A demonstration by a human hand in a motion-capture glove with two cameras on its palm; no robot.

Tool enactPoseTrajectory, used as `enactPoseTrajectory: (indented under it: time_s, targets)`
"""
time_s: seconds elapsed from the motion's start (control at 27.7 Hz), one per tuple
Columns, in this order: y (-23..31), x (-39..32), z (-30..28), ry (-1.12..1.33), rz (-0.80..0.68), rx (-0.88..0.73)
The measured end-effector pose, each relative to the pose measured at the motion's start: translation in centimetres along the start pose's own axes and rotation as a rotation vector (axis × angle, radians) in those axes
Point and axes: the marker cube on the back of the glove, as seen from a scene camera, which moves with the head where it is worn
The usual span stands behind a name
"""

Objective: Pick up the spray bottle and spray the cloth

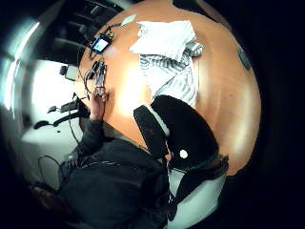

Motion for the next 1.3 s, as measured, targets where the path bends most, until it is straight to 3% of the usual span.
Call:
enactPoseTrajectory:
  time_s: [0.47,0.87,1.3]
  targets:
    - [-0.5,-0.3,0.2,-0.01,-0.016,-0.005]
    - [-2.1,-1.9,-2.0,0.0,-0.095,0.143]
    - [-2.0,1.1,-3.8,-0.007,0.009,0.228]
